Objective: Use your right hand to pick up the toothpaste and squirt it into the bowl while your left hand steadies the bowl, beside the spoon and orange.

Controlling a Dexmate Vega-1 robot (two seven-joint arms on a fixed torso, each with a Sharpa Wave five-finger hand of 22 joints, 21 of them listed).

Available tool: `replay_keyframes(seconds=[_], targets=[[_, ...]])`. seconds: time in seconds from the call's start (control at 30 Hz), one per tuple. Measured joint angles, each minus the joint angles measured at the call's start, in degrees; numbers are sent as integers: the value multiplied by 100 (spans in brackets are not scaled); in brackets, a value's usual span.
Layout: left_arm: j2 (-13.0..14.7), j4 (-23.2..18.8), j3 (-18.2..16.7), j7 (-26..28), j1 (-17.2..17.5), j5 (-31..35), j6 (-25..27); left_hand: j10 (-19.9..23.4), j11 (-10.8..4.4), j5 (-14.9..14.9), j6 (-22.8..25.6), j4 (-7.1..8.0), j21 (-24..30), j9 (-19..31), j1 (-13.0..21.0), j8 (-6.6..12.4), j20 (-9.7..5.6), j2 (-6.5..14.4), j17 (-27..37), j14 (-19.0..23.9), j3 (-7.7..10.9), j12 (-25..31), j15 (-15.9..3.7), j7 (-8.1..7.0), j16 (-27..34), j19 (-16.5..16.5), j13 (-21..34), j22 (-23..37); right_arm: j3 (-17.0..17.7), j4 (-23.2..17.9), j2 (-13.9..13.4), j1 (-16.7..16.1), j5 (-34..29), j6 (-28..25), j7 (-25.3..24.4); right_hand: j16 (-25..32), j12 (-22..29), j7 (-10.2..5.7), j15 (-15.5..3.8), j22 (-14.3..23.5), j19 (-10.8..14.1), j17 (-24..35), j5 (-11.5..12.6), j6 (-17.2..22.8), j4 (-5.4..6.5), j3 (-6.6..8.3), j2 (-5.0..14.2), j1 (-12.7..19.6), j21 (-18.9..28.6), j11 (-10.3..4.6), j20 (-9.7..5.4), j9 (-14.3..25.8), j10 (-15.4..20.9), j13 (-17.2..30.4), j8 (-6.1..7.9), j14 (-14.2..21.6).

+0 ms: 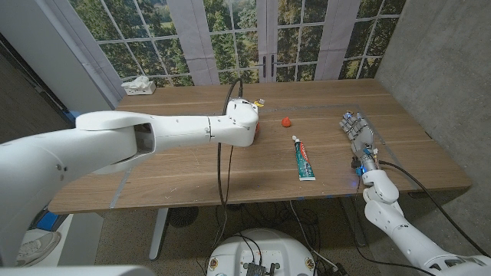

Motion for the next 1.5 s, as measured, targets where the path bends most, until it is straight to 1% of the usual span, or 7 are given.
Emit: replay_keyframes(seconds=[0.13,0.3,0.7,0.87,1.03,1.3,1.5], targets=[[-147,158,221,26,-149,-188,132,8,10,0,-2,11,44,0,-111,-37,0,-23,-58,77,-11,-8,-21,2,-25,61,-14,5,4,-18,-5,-22,-24,28,-40,9,0,0,31,0,19,11,0,0,0,0,0,0,0,-1,18,0,-2,0,0,31],[-248,302,323,173,-227,-495,198,-184,197,0,-258,11,104,0,-171,-183,30,-84,-190,77,-11,-170,-21,87,-216,91,-23,4,8,-43,-24,-54,-82,75,-115,9,0,0,30,25,18,13,0,0,0,0,0,0,0,16,18,0,16,0,0,30],[-276,455,129,801,-45,-946,9,-719,284,23,-630,7,125,-1,-239,-271,80,-76,-270,-253,45,-404,40,113,-619,-46,-40,4,-2,60,-37,-8,-143,92,-191,9,0,31,31,29,39,13,0,30,-24,-24,0,0,0,30,39,31,71,0,0,72],[-286,509,91,935,9,-1033,-88,-530,102,59,-586,-46,125,-1,-46,-222,82,192,-223,-259,177,-331,50,81,-637,-126,-28,4,-3,196,-5,59,-143,123,-164,8,0,31,40,29,39,13,0,30,-24,-24,0,0,0,31,39,30,72,0,0,86],[-351,644,89,985,35,-1107,-197,-173,46,111,-388,-106,192,29,249,-164,50,487,-168,28,301,-213,-9,123,-520,-94,-23,3,-4,346,26,131,-141,168,-141,8,0,14,20,29,38,13,0,54,-24,-23,-1,-1,0,50,39,30,90,30,0,124],[-412,787,66,1038,64,-1165,-389,253,-17,111,41,-152,365,29,490,-54,-33,727,-151,348,468,-106,-76,101,-445,33,-25,31,-18,491,41,205,-164,180,-157,8,0,31,51,28,80,25,0,71,-23,-23,-90,-90,0,81,80,30,121,29,0,154],[-437,906,-136,1217,248,-1117,-529,739,351,100,691,-177,669,81,1116,29,-92,656,-26,677,577,189,-167,192,-237,93,44,95,-30,501,25,213,-255,192,-273,8,1,31,51,28,79,40,0,71,-23,-23,-89,-89,0,81,80,30,121,29,0,153]])
